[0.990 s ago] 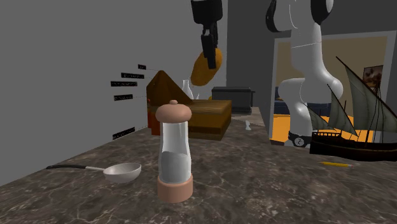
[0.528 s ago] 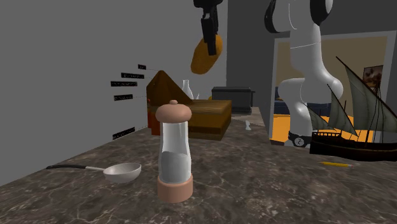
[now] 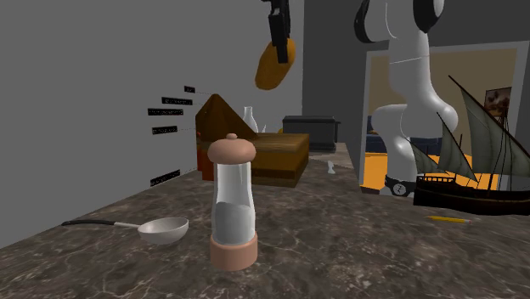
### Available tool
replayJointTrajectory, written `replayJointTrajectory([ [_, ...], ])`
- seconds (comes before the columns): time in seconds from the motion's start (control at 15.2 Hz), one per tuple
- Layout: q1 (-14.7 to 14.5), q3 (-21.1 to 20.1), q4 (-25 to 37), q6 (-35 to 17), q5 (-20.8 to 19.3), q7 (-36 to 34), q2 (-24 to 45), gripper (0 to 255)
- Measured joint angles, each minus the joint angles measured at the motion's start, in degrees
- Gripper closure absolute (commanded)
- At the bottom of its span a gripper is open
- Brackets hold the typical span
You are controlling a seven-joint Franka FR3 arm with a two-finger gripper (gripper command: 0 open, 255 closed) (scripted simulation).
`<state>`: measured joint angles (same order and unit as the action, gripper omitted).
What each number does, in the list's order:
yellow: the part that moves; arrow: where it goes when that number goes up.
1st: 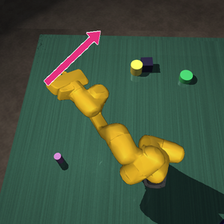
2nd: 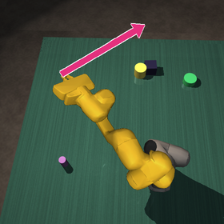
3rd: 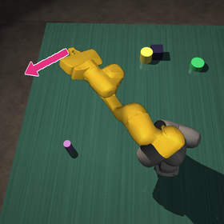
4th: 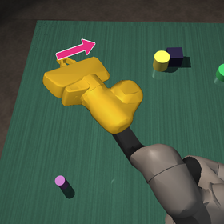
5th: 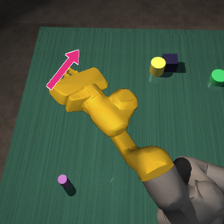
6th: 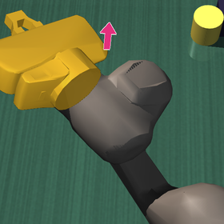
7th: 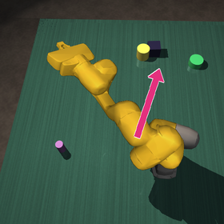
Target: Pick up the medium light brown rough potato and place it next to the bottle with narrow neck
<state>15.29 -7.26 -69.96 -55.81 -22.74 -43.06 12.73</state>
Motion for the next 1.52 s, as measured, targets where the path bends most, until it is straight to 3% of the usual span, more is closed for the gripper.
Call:
replayJointTrajectory([
  [0.66, 6.9, 5.3, -21.8, -9.3, -2.2, 10.0, -16.8, 255],
  [1.52, 14.1, 15.6, -35.9, -19.3, -9.5, 25.1, -28.8, 255],
])
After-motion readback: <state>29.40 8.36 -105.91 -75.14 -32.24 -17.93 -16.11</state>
